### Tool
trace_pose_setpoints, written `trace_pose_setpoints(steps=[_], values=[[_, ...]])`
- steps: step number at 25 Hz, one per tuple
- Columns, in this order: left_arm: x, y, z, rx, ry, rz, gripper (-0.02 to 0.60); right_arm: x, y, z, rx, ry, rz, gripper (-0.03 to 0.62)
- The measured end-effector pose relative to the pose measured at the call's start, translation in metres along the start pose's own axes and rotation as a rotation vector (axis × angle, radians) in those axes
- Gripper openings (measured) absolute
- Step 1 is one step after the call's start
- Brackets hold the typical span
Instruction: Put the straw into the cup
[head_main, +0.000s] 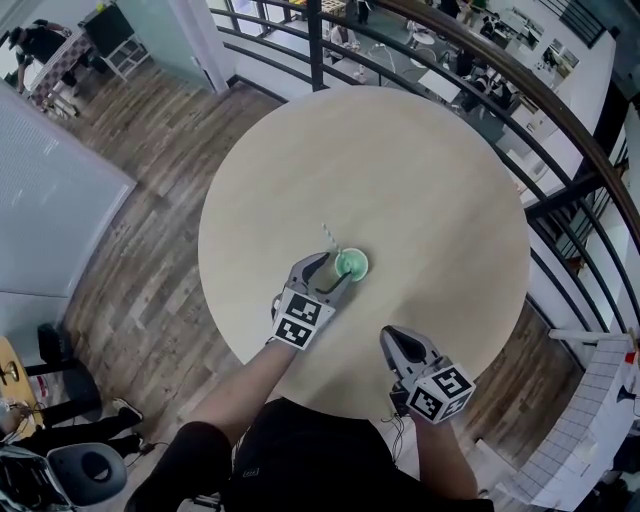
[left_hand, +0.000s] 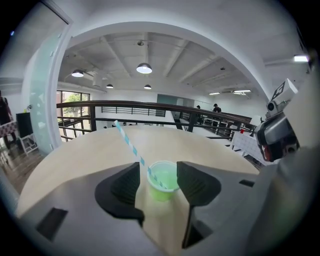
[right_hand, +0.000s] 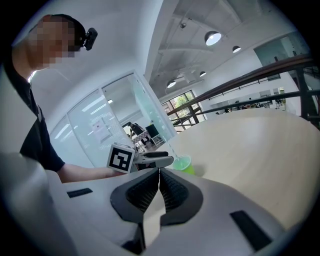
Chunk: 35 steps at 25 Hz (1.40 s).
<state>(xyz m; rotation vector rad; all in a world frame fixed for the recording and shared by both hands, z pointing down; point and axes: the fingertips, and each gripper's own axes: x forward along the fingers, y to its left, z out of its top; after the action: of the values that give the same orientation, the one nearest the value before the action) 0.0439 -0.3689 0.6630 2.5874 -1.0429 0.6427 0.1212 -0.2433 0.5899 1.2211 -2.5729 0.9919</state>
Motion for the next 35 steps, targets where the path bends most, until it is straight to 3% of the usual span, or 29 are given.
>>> trace_pose_setpoints(steps=[8, 9, 10, 11, 19, 23, 35], values=[[-0.018, 0.005, 0.013, 0.004, -0.036, 0.006, 0.22, 0.001, 0.01, 0.005, -0.013, 0.004, 0.005, 0.023], [-0.025, 0.006, 0.018, 0.007, -0.057, 0.009, 0.164, 0.001, 0.012, 0.006, -0.015, 0.003, 0.005, 0.023], [-0.034, 0.007, 0.024, 0.009, -0.083, 0.011, 0.054, 0.001, 0.014, 0.008, -0.019, 0.001, 0.004, 0.023], [-0.044, 0.007, 0.03, 0.007, -0.107, 0.01, 0.012, 0.0, 0.016, 0.01, -0.024, -0.001, 0.003, 0.023], [-0.127, -0.003, 0.055, 0.001, -0.192, 0.0, 0.006, -0.013, 0.047, 0.034, -0.074, -0.056, -0.026, 0.023], [-0.157, -0.014, 0.067, 0.035, -0.241, 0.01, 0.006, -0.03, 0.061, 0.046, -0.101, -0.098, -0.027, 0.023], [-0.223, -0.099, 0.085, 0.052, -0.294, 0.07, 0.006, -0.106, 0.091, 0.057, -0.129, -0.191, 0.062, 0.023]])
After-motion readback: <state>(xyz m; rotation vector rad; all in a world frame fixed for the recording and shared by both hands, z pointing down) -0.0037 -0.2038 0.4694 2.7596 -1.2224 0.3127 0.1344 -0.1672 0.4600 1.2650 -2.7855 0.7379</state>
